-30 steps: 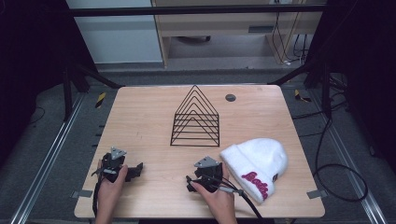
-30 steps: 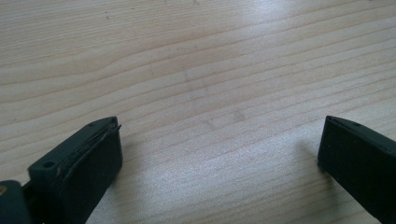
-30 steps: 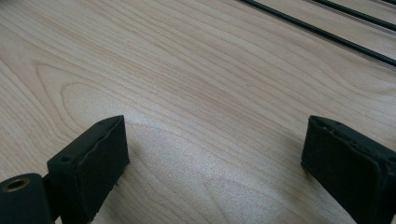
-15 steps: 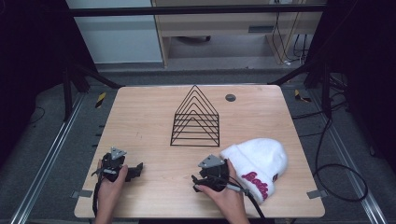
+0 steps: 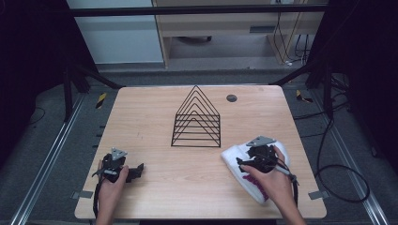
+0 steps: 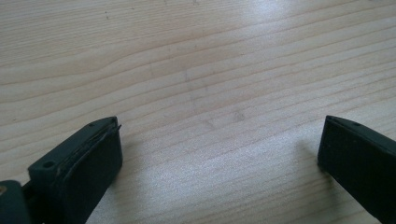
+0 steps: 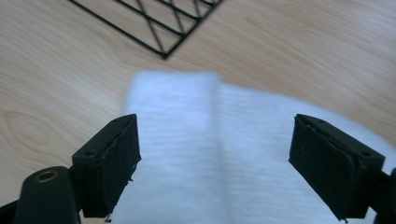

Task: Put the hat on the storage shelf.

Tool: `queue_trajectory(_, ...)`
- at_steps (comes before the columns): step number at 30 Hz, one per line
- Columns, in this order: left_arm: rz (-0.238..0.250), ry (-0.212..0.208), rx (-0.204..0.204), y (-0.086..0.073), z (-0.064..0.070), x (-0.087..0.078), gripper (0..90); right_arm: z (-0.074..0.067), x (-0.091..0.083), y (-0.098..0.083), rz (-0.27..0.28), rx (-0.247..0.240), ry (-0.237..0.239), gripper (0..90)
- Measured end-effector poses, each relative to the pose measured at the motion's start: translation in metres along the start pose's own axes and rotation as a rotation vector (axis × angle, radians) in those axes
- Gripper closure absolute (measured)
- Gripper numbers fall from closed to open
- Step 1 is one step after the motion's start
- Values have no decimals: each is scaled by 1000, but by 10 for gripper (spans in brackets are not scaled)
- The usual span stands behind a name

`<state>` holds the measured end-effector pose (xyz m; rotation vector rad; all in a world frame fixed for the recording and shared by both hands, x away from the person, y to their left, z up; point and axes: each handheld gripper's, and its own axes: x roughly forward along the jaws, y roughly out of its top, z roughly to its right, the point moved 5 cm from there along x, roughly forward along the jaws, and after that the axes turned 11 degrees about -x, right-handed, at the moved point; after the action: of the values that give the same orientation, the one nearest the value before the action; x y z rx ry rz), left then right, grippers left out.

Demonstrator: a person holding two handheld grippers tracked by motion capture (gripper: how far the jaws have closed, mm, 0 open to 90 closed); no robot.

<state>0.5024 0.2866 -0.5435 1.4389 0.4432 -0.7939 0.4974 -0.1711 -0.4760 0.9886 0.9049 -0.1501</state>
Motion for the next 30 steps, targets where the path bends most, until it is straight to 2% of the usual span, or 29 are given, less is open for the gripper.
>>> queue_trajectory(2,0,0,0,0,0,0,0,20,0,-8,-26,22,-5,192)
queue_trajectory(3,0,0,0,0,0,0,0,20,0,-8,-26,22,-5,192)
queue_trajectory(5,0,0,0,0,0,0,0,31,0,-14,-34,41,6,209)
queue_trajectory(8,0,0,0,0,0,0,0,45,-1,-21,-54,44,4,255)
queue_trajectory(9,0,0,0,0,0,0,0,51,-1,-24,-71,36,-4,273)
queue_trajectory(12,0,0,1,0,0,0,0,65,2,-33,-116,56,6,335)
queue_trajectory(19,0,0,0,0,0,0,0,95,0,-36,-161,68,3,492)
queue_trajectory(24,0,0,0,0,0,0,0,122,5,-40,-209,110,17,562)
queue_trajectory(30,0,0,1,0,0,0,0,131,9,-45,-239,144,34,579)
